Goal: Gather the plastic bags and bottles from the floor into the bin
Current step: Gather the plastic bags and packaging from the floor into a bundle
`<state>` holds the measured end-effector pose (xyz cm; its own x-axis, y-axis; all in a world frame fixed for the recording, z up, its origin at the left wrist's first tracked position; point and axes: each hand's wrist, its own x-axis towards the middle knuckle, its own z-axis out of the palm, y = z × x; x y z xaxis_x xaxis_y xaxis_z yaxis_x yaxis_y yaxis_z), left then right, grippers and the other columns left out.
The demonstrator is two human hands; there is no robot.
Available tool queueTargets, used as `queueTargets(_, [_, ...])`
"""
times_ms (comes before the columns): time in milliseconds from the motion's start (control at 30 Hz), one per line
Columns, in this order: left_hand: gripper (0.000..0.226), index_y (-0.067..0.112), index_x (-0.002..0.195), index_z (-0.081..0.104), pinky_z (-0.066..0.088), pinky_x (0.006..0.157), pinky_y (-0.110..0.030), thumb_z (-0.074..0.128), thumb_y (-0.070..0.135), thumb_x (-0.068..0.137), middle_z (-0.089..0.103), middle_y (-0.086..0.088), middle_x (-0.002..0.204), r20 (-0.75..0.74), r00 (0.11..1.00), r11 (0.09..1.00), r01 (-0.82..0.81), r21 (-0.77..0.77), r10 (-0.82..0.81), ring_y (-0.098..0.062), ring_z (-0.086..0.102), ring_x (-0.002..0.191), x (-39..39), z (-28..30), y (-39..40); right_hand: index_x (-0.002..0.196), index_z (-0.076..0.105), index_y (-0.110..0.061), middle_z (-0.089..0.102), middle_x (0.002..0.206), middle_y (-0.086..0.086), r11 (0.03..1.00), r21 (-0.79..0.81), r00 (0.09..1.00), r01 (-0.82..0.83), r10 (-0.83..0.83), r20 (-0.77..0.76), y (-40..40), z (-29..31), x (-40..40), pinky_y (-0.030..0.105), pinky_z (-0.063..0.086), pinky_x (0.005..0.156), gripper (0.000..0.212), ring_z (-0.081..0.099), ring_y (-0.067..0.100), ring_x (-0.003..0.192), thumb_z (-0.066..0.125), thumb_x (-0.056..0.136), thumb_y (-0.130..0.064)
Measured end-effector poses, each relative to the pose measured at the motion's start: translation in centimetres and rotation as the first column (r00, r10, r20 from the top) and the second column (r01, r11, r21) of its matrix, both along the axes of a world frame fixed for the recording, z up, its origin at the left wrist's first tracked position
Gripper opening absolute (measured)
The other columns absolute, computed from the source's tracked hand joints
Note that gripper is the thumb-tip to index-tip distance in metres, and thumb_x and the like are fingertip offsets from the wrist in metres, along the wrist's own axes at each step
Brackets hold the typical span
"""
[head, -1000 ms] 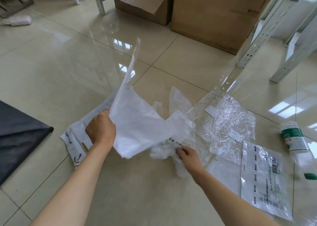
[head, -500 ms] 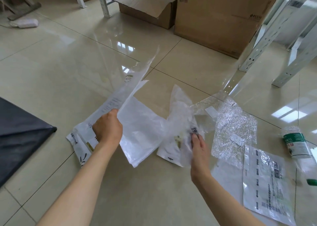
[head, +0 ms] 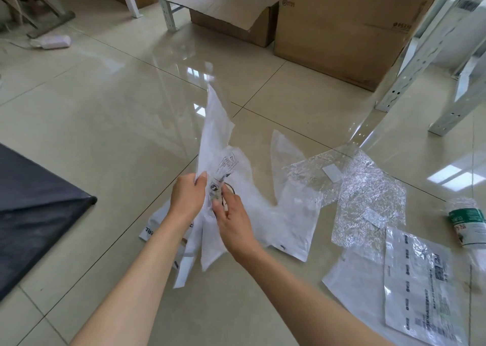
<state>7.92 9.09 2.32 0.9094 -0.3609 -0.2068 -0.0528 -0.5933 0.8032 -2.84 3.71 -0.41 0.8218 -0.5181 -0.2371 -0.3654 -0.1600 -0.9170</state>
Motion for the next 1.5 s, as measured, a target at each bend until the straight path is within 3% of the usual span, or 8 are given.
queueTargets(300, [0.049,0.007,0.079,0.070,0.058,0.068,-0.041,0.063,0.055,0.080,0.072,-0.014,0.074,-0.169,0.975,0.985,0.124,-0.123,-0.144,-0.033,0.068,0.066,-0.2,0.7,1.0,0.151,0.015,-0.040,0.036,0.153,-0.007,0.998,-0.036,0.999,-0.045,0.046,0.021,-1.5,-0.4,1.2,0.038,0.047,0.103,0.074,0.052,0.015,0.125,0.057,0.090,-0.044])
queueTargets(433, [0.034,0.011,0.063,0.061,0.047,0.062,-0.035,0.058,0.029,0.092,0.062,-0.009,0.062,0.069,0.997,0.994,0.028,0.104,-0.035,-0.033,0.060,0.066,-0.2,0.0,1.0,0.149,0.027,-0.038,0.044,0.146,-0.009,0.993,-0.090,0.994,-0.080,0.074,-0.075,-2.2,-1.6,-1.2,0.037,0.050,0.095,0.071,0.060,0.016,0.111,0.056,0.087,-0.058])
queueTargets(567, [0.040,-0.003,0.077,0.065,0.043,0.062,-0.037,0.049,0.028,0.097,0.068,-0.024,0.079,0.311,0.949,0.944,-0.061,0.323,-0.046,-0.042,0.062,0.074,0.2,0.4,1.5,0.141,0.042,-0.019,0.046,0.142,0.004,0.883,-0.432,0.913,0.182,-0.315,-0.260,-6.1,-4.3,-4.5,0.039,0.041,0.100,0.051,0.046,0.024,0.129,0.054,0.095,-0.037])
queueTargets(767, [0.035,-0.003,0.094,0.067,0.047,0.066,-0.041,0.046,0.025,0.099,0.070,-0.026,0.090,0.435,0.891,0.890,-0.090,0.447,-0.129,-0.045,0.065,0.084,-0.1,0.8,0.9,0.148,0.018,-0.009,0.039,0.138,0.010,0.824,-0.511,0.682,-0.245,-0.228,-0.695,-8.4,-7.1,-8.4,0.044,0.043,0.093,0.092,0.042,0.029,0.128,0.063,0.082,-0.054])
queueTargets(1100, [0.034,0.000,0.094,0.069,0.044,0.064,-0.038,0.045,0.024,0.099,0.071,-0.020,0.093,0.372,0.896,0.850,0.012,0.527,-0.244,-0.040,0.066,0.087,-2.1,-0.9,-1.2,0.116,0.050,-0.012,0.055,0.115,0.007,0.744,-0.619,0.732,-0.252,-0.271,-0.625,-7.8,-8.1,-8.6,0.035,0.041,0.070,0.024,0.052,0.027,0.108,0.052,0.093,-0.021])
queueTargets(1267, [0.033,0.000,0.094,0.068,0.041,0.061,-0.035,0.044,0.022,0.100,0.071,-0.019,0.092,0.369,0.896,0.841,0.011,0.541,-0.249,-0.038,0.066,0.085,-2.4,-1.1,-0.9,0.114,0.059,-0.011,0.063,0.104,0.005,0.929,-0.341,0.839,0.147,-0.300,-0.454,-7.4,-6.6,-8.9,0.027,0.036,0.064,0.025,0.062,0.023,0.086,0.052,0.090,-0.013])
queueTargets(1367, [0.032,0.001,0.095,0.068,0.040,0.059,-0.034,0.045,0.022,0.100,0.072,-0.018,0.092,0.368,0.893,0.823,0.003,0.569,-0.258,-0.038,0.066,0.085,-2.3,-0.9,-0.3,0.080,0.056,-0.022,0.047,0.067,-0.004,0.939,-0.119,0.916,0.323,-0.341,-0.211,-6.1,-4.5,-8.5,0.014,0.031,0.047,0.020,0.041,0.006,0.053,0.051,0.084,-0.004])
queueTargets(1500, [0.032,0.004,0.086,0.068,0.039,0.061,-0.033,0.047,0.025,0.098,0.067,-0.014,0.081,0.250,0.947,0.864,0.050,0.501,-0.200,-0.033,0.059,0.074,-2.5,-1.1,-0.1,0.122,0.062,-0.019,0.051,0.078,-0.001,0.954,0.048,0.953,0.297,-0.299,0.043,-3.5,-1.7,-6.1,0.007,0.041,0.061,0.038,0.047,0.005,0.064,0.053,0.088,-0.005])
